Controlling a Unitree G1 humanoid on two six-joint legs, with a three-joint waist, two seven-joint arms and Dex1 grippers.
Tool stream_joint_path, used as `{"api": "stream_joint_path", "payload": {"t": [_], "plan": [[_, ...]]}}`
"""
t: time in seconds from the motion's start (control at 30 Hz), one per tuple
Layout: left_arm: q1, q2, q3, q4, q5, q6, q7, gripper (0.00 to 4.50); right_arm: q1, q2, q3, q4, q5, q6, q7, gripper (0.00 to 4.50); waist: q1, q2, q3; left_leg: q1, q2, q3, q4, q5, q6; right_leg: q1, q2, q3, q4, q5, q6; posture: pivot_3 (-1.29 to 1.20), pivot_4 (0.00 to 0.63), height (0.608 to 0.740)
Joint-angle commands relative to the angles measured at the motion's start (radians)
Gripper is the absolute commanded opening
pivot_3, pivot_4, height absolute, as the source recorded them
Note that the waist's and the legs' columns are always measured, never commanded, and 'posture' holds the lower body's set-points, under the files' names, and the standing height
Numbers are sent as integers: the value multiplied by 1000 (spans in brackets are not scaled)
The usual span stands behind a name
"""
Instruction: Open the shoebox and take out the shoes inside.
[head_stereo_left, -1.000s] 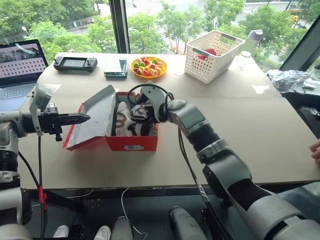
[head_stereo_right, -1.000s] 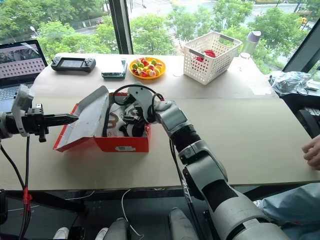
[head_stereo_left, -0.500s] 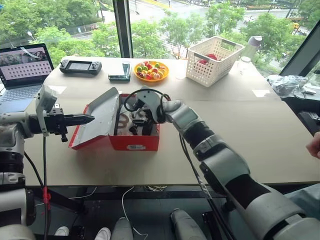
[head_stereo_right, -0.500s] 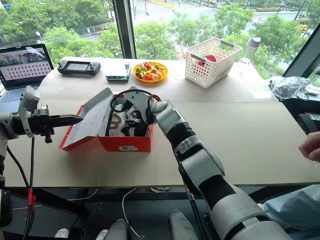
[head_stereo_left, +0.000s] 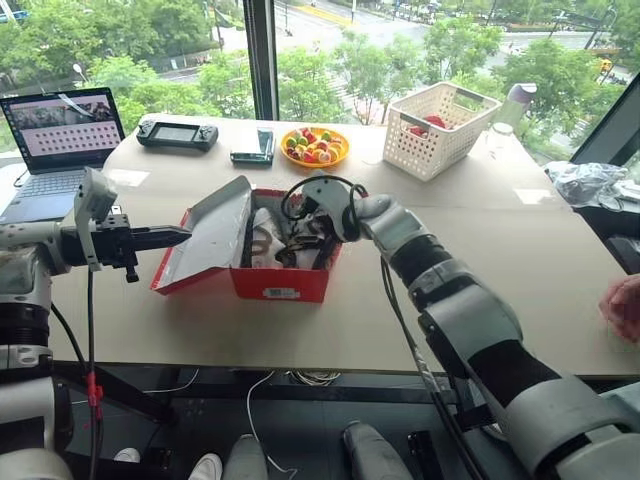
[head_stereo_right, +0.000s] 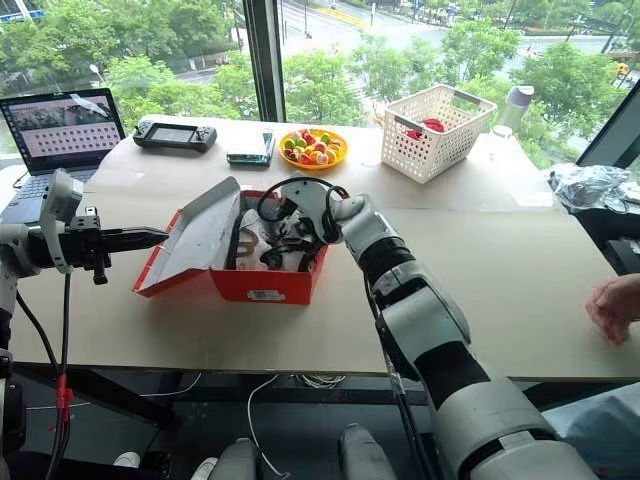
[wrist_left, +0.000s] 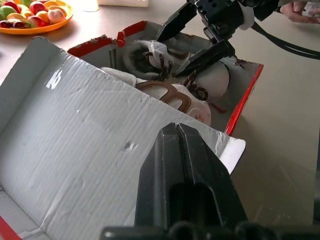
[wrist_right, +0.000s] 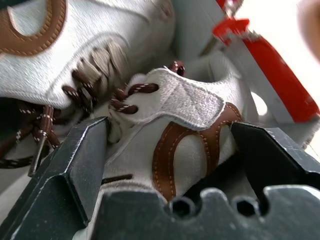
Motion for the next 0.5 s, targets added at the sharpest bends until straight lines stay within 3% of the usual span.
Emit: {"api": "stream_joint_path", "payload": {"t": [0.03,0.07,0.17,0.33,0.5], "plan": [[-13,2,25,-37,-15,-9,4,0,62,-16,31,91,-66,16,-7,4484,-5,-1,-1,0,0,0,0,0,0,0,0,0,0,0,0,0,150,725],[-13,2,25,-37,-15,-9,4,0,64,-16,28,93,-65,15,-7,4484,-6,-1,-1,1,0,0,-1,0,0,0,0,0,0,0,0,0,150,725],[-13,1,26,-37,-14,-11,5,0,67,-14,20,96,-64,12,-8,3789,-6,-2,-1,1,0,0,-1,0,0,0,0,0,0,0,0,0,150,725],[-7,0,28,-38,-13,-14,9,0,60,-3,-4,91,-50,8,-15,2087,-8,-2,-1,1,0,0,-1,0,0,0,0,0,0,0,0,0,150,725],[-5,-1,27,-34,-12,-19,12,0,43,11,-19,88,-48,10,-10,726,-22,-2,-2,1,0,0,-1,0,0,-1,0,0,0,0,-1,0,150,725]]}}
